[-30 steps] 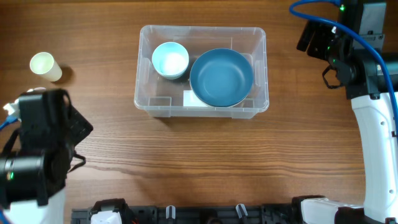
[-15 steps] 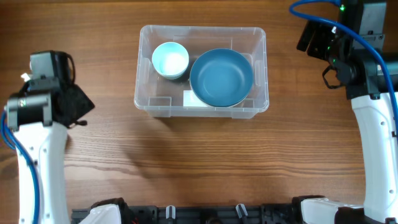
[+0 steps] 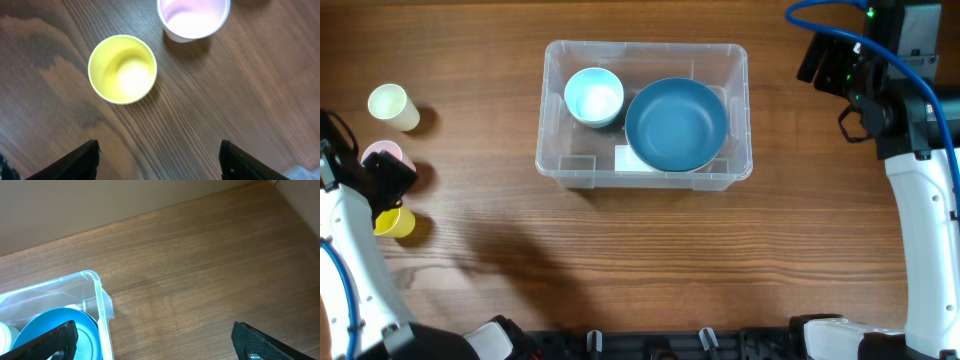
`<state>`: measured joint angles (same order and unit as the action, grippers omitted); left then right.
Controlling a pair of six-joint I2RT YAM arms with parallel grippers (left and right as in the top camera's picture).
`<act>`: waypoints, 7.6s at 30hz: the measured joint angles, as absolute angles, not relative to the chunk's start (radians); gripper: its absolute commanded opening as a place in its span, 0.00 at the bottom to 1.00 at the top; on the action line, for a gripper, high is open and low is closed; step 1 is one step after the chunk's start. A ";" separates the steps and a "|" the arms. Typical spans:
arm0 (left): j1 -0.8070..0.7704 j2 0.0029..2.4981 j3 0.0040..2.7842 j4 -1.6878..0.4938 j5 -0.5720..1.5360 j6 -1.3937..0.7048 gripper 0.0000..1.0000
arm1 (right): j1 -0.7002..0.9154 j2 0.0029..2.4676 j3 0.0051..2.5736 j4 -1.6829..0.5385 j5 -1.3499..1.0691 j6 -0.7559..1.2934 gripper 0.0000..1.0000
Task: Pack container
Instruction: 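Grasp the yellow cup's rim with the left gripper and lift, then carry the yellow cup into the bin beside the teal bowl, then release the yellow cup and move the left gripper to the pink cup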
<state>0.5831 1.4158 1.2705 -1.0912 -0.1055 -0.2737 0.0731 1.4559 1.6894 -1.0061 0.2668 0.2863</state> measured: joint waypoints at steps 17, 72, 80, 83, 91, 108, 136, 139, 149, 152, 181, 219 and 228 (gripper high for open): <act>0.591 1.689 1.250 -0.938 -0.133 -0.263 0.77 | 0.073 1.456 1.689 -1.006 0.267 0.286 1.00; 0.449 1.510 1.382 -1.013 0.147 -0.295 0.04 | 0.073 1.456 1.689 -1.006 0.267 0.286 1.00; 0.009 1.226 1.401 -0.928 0.168 -0.299 0.04 | 0.073 1.456 1.689 -1.006 0.267 0.286 1.00; -0.219 1.205 1.406 -0.904 0.076 -0.300 0.04 | 0.073 1.456 1.689 -1.006 0.267 0.286 1.00; -0.452 1.446 1.407 -0.858 -0.028 -0.301 0.04 | 0.073 1.456 1.689 -1.006 0.267 0.286 1.00; -0.464 1.733 1.407 -0.807 -0.063 -0.301 0.04 | 0.073 1.456 1.689 -1.006 0.267 0.286 1.00; -0.476 1.784 1.359 -0.768 -0.063 -0.300 0.14 | 0.073 1.456 1.689 -1.006 0.267 0.286 1.00; -0.476 1.808 1.358 -0.768 -0.063 -0.301 0.14 | 0.073 1.456 1.689 -1.006 0.267 0.286 1.00; -0.476 1.813 1.358 -0.768 -0.063 -0.301 0.32 | 0.073 1.456 1.689 -1.006 0.267 0.286 1.00; -0.476 1.813 1.358 -0.768 -0.063 -0.300 0.36 | 0.073 1.456 1.689 -1.006 0.267 0.286 1.00; -0.475 1.676 1.357 -0.673 0.028 -0.301 0.33 | 0.073 1.456 1.689 -1.006 0.267 0.286 1.00; 0.473 1.802 1.356 -0.720 -0.156 -0.141 0.58 | 0.073 1.456 1.689 -1.006 0.267 0.286 1.00; 0.473 1.887 1.356 -0.708 -0.156 -0.120 0.18 | 0.073 1.456 1.689 -1.006 0.267 0.286 1.00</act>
<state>0.4732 1.8870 1.3556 -0.7082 -0.1558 -0.1200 0.0731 1.4559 1.6894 -1.0061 0.2668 0.2863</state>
